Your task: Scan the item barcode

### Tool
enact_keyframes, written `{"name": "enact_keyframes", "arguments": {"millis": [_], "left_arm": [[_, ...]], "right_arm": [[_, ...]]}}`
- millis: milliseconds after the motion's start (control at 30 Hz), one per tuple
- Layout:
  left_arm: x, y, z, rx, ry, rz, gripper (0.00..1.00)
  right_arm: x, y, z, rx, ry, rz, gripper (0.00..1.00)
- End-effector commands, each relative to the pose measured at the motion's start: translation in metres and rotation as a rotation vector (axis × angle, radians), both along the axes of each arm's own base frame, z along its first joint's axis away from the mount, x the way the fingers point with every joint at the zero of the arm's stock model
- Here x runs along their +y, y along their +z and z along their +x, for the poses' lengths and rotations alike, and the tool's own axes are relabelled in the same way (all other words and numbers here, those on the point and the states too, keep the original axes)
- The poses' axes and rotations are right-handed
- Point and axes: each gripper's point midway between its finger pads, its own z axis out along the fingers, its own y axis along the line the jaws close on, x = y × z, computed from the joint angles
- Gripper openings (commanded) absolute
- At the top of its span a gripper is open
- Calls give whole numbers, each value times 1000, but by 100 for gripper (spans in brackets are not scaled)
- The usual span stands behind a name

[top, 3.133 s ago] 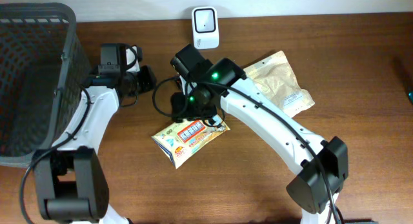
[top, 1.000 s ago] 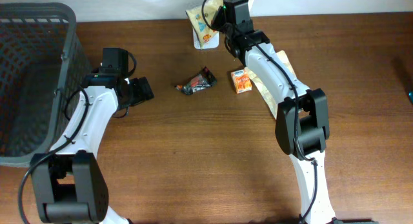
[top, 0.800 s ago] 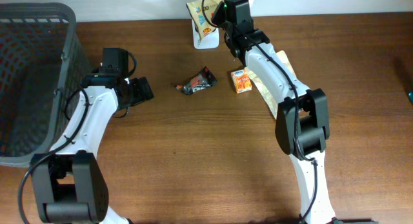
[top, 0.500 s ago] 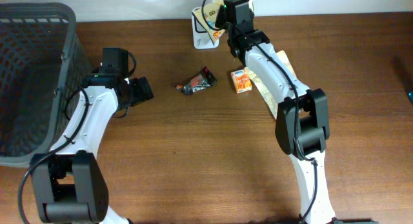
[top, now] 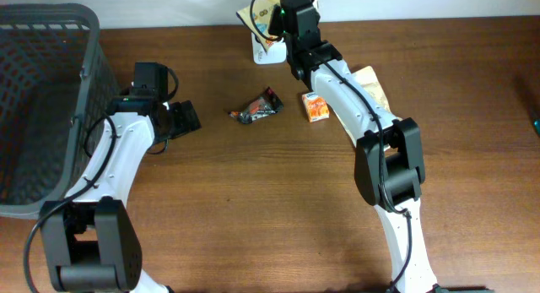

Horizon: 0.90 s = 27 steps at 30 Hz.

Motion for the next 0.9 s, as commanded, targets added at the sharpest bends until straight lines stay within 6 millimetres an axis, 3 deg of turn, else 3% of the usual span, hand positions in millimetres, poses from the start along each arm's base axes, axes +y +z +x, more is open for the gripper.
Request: {"name": "enact_keyframes", "arguments": {"millis": [0, 167, 400, 433, 600, 667, 767, 867], "left_arm": [[2, 12, 4, -35, 11, 7, 99], [2, 12, 4, -35, 11, 7, 99], [2, 12, 4, -35, 11, 7, 99], [2, 12, 4, -35, 11, 7, 99], [2, 12, 4, -35, 11, 7, 99], [2, 12, 4, -35, 11, 7, 99], [2, 12, 4, -35, 11, 7, 99], [2, 12, 4, -35, 11, 7, 99]], "right_arm": [[-7, 19, 0, -36, -1, -96, 4], [-10, 23, 1, -54, 16, -195, 4], [-12, 89, -6, -166, 4, -147, 4], [-13, 85, -5, -159, 4, -150, 4], [-9, 10, 3, -23, 3, -159, 4], [-9, 5, 4, -19, 1, -155, 4], [-9, 26, 5, -60, -3, -139, 4], [-12, 76, -3, -130, -9, -111, 4]]}}
